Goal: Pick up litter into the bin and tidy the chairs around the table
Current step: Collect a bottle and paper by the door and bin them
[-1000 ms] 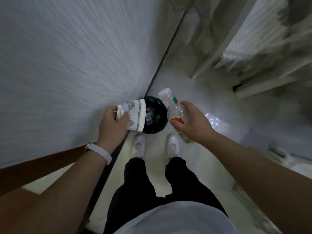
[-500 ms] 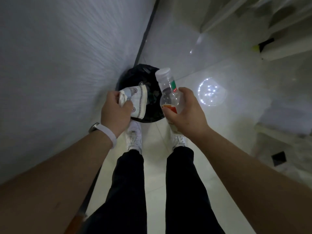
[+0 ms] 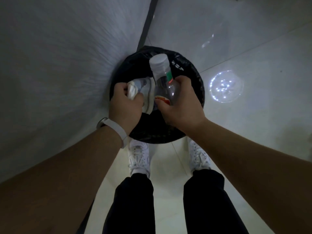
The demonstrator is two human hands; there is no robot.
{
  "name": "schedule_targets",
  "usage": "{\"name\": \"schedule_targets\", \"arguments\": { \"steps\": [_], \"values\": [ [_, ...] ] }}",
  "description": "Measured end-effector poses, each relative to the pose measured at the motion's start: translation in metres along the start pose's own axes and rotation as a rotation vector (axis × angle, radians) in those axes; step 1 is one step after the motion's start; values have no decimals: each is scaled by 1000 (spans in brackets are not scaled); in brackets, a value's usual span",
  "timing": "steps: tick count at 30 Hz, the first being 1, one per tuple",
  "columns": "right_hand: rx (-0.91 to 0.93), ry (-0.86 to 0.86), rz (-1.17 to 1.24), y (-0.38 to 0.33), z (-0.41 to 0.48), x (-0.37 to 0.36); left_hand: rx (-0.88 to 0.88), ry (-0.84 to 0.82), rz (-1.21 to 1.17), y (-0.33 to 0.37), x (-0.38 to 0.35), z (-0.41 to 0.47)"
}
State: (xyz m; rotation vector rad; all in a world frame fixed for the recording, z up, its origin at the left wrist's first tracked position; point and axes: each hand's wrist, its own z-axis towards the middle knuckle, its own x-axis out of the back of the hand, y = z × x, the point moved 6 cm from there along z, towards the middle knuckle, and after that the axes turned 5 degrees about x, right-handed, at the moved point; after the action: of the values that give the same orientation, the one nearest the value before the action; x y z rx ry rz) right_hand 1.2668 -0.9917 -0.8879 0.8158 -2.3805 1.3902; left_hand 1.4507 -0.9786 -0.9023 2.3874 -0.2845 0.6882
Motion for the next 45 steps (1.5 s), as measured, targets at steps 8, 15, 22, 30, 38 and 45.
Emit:
{"name": "schedule_targets", "arguments": {
  "steps": [8, 15, 22, 30, 38, 45],
  "values": [
    [-3, -28, -134, 16, 10, -12, -12, -28, 46, -3, -16, -8],
    [155, -21, -334, -37, -17, 57, -320, -65, 269, 61, 21, -56],
    [259, 16, -535, -102, -73, 155, -561, -168, 554, 151, 53, -139],
    [186, 122, -688, -174, -181, 273, -878, -137, 620, 267, 81, -256],
    [41, 389, -746, -244, -324, 359, -1192, -195, 647, 346, 114, -391],
    [-116, 622, -751, -260, -457, 415, -1412, -357, 706, 369, 104, -510]
  ]
}}
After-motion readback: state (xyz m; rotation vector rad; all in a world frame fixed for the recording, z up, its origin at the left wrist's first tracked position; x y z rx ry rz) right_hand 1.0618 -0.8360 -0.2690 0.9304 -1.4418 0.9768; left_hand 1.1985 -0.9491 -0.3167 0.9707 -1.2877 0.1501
